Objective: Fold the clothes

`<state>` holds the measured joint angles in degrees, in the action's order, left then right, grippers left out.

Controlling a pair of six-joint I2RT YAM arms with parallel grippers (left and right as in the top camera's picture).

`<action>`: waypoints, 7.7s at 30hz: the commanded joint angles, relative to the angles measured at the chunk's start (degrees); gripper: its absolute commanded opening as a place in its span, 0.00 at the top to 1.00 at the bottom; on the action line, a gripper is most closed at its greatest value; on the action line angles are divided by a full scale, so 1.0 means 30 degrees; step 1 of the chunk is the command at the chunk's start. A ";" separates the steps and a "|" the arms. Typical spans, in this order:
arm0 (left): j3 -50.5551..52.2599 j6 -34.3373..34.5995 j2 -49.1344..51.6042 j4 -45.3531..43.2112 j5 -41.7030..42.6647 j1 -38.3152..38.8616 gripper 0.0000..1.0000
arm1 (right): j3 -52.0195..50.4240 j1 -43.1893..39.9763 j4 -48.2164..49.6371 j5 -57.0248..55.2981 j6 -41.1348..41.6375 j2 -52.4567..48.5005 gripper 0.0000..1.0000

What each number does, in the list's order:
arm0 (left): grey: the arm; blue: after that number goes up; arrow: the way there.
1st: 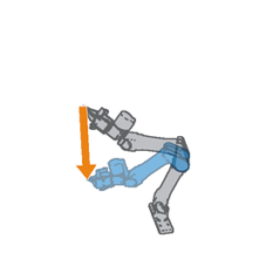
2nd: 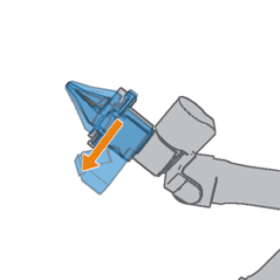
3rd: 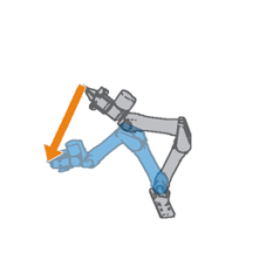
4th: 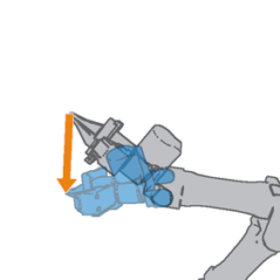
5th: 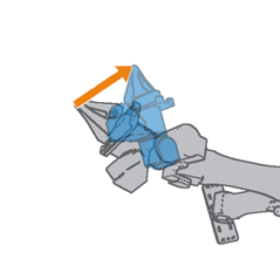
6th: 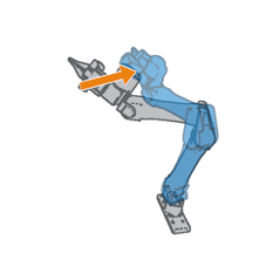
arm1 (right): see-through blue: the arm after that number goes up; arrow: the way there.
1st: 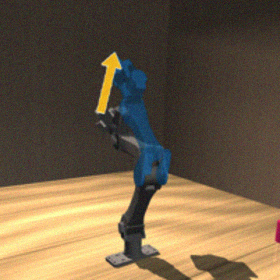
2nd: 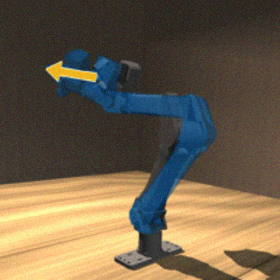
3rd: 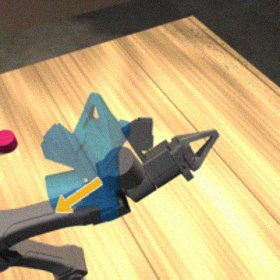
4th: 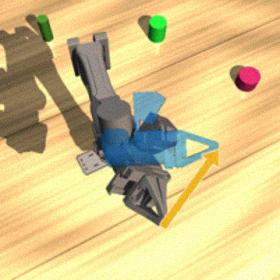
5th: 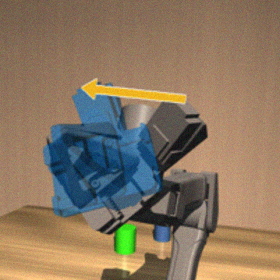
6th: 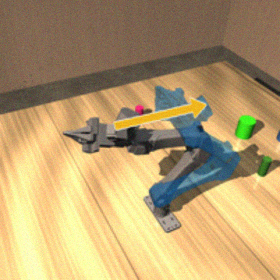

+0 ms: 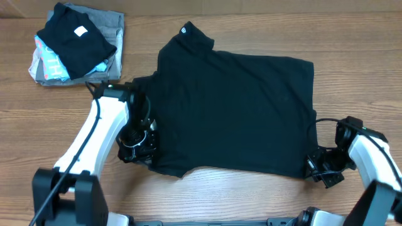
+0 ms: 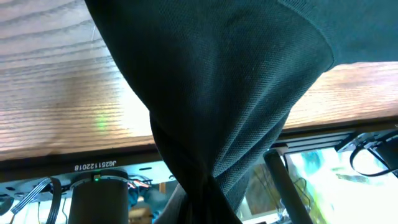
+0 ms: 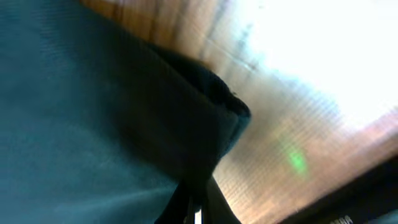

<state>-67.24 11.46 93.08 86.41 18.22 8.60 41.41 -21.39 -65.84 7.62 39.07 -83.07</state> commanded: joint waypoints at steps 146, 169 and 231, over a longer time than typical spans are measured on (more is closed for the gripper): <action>-0.0393 0.8582 0.4189 -2.3496 -0.2761 0.0787 0.16 | 0.5486 0.3257 0.1472 0.1698 -0.2667 0.3643 0.09; -0.0386 0.4692 0.3934 -1.3551 -0.2965 -0.0758 0.34 | 0.1392 0.3257 0.6994 0.1931 -0.2674 0.1923 0.62; -0.0386 0.3752 0.3577 -0.6346 -0.6550 -0.4065 0.96 | 0.1435 0.0138 0.3235 -0.0532 0.0561 0.3381 0.96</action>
<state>-67.64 22.28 104.64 66.50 -1.76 -3.77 45.58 -20.64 -55.35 6.98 40.47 -79.31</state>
